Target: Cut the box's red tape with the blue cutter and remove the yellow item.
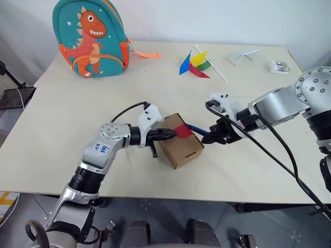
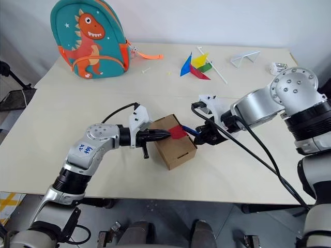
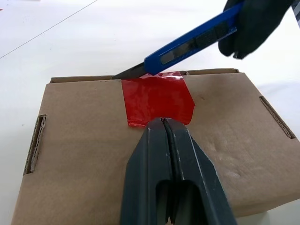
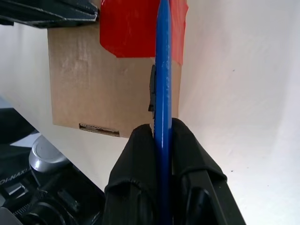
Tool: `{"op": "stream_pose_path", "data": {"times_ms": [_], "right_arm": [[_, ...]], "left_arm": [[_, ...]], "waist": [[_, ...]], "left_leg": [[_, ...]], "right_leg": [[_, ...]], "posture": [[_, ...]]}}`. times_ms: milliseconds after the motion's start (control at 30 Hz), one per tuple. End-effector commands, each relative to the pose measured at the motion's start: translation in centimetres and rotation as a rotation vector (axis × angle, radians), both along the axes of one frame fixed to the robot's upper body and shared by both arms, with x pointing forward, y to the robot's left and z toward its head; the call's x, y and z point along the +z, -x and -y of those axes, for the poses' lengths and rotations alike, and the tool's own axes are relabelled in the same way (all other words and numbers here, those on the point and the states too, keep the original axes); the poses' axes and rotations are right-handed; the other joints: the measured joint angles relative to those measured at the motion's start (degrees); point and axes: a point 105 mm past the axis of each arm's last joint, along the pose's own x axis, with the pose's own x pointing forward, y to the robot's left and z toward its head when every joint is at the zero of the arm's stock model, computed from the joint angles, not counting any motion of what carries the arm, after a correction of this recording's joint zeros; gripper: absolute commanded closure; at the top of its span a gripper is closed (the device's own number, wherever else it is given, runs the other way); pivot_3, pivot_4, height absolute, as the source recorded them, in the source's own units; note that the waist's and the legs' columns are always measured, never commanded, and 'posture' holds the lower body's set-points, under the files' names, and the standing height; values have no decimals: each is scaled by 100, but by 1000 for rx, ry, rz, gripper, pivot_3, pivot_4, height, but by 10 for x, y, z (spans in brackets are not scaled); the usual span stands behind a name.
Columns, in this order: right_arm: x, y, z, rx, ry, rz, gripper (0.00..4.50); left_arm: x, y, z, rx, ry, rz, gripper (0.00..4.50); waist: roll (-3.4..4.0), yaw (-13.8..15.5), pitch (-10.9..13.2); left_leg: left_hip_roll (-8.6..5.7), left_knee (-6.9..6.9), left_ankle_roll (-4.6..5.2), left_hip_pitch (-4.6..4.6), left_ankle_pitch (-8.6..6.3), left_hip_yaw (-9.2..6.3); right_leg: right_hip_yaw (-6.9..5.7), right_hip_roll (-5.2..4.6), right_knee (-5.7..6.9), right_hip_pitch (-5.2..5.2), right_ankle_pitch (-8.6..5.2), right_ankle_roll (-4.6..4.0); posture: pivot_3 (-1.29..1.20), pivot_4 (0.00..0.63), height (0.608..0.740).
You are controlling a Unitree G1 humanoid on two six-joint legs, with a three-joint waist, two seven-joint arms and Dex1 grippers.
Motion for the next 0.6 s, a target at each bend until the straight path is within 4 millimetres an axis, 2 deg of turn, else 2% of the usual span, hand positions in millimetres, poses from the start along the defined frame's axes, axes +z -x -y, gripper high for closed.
{"op": "stream_pose_path", "data": {"times_ms": [33, 333, 600], "right_arm": [[1, 11, 3, 47, 16, -48, 4396], [3, 7, 5, 22, 19, -96, 4396], [6, 13, 1, 62, 28, -143, 4396]], "left_arm": [[-46, 4, -6, 34, -88, -149, 4500], [-48, 6, -7, 44, -84, -152, 4500], [-49, 6, -7, 53, -83, -154, 4500]], "waist": [[0, 2, 0], [0, 1, 0], [1, -2, 0]], "left_leg": [[0, 0, 1, 0, -1, 0], [0, 0, 4, 0, -2, 2], [0, -1, 4, 0, -3, 3]], "right_leg": [[-1, 0, -1, 0, 0, 0], [0, -1, -1, 0, 0, 0], [-1, -1, -3, -1, 0, 0]], "posture": [[0, 150, 740], [0, 150, 740], [0, 150, 740]]}}
